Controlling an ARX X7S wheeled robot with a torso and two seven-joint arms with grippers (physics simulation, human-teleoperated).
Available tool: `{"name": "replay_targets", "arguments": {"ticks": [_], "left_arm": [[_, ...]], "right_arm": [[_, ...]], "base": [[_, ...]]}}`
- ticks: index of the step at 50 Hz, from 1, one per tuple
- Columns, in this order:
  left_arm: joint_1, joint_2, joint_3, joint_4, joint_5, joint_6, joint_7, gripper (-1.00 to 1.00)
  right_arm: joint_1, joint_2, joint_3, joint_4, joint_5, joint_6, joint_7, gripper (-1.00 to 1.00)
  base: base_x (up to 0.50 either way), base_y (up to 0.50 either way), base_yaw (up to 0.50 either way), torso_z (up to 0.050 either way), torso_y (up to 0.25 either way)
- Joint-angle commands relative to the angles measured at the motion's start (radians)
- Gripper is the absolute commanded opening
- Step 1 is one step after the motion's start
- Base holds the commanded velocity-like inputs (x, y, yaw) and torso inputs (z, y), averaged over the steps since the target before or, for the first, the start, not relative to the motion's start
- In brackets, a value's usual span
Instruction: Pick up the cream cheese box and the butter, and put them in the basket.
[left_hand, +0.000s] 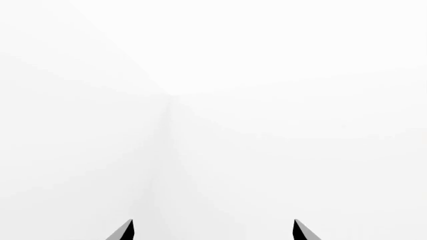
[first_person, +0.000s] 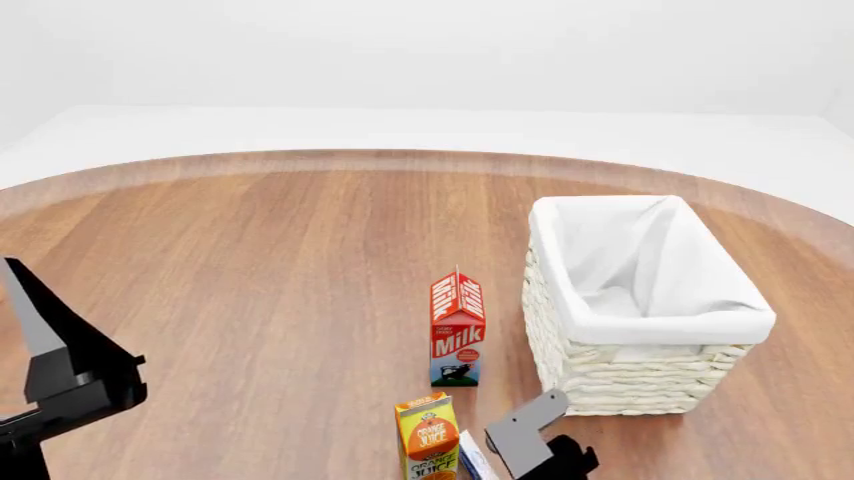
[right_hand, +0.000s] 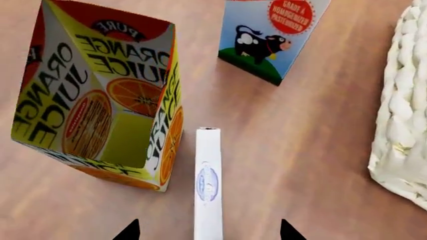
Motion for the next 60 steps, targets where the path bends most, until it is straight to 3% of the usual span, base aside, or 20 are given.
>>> {"name": "replay_targets", "arguments": {"ticks": [1,60], "left_arm": [[0.003,0.017,-0.026,-0.007,0.009,0.027,0.024,1.0],[0.004,0.005,-0.005,-0.032,0.014,0.043,0.007,1.0]], "right_arm": [[-0.022,-0.028,0.008,0.027,-0.029,-0.024,-0.038,1.0],[-0.035,-0.034,-0.026,0.079,-0.061,-0.065,-0.049,1.0]], "base": [[0.0,0.0,0.0,0.0,0.0],[0.0,0.0,0.0,0.0,0.0]]}}
